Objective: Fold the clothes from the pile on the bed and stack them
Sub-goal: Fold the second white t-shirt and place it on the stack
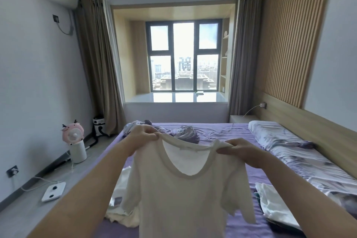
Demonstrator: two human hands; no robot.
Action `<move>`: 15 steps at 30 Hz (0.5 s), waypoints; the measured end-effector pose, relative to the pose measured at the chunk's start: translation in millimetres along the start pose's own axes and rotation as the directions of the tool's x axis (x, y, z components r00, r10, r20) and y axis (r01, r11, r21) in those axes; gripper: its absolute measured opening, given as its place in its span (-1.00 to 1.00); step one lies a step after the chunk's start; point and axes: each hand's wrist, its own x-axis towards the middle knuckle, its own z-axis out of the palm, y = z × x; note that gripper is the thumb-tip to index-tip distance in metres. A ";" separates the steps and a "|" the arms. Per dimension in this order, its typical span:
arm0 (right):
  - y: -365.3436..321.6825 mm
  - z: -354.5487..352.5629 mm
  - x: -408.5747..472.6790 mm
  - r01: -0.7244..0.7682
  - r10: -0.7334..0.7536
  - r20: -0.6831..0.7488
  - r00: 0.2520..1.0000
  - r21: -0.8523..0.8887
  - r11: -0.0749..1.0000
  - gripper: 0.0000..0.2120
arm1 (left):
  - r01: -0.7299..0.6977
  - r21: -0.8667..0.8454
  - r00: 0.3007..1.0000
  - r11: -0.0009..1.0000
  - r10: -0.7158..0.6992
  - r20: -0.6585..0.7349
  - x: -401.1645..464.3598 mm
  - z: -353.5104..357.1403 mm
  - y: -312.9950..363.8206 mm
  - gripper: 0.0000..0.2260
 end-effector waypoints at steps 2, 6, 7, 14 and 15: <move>-2.0 1.7 -12.3 -0.005 0.005 0.028 1.000 0.011 1.000 -0.83 | -0.086 0.142 0.993 0.986 0.097 -0.070 -2.4 4.5 -2.6 -0.92; -4.1 3.2 -34.4 -0.029 0.029 0.041 0.999 0.009 1.000 -0.77 | -0.190 0.306 0.958 0.933 0.244 -0.149 -10.5 14.3 -2.9 -0.86; -3.9 3.0 -38.1 -0.033 0.033 0.024 0.999 0.002 0.999 -0.72 | -0.200 0.309 0.952 0.930 0.259 -0.163 -11.9 16.1 -2.1 -0.85; -7.4 3.5 -55.4 0.018 -0.023 -0.076 0.997 -0.058 0.998 -0.83 | -0.216 0.406 0.925 0.888 0.319 -0.207 -15.1 30.0 5.2 -0.81; -8.1 3.3 -56.0 0.024 -0.034 -0.104 0.994 -0.097 0.995 -0.84 | -0.207 0.391 0.930 0.897 0.304 -0.206 -14.0 31.3 5.8 -0.79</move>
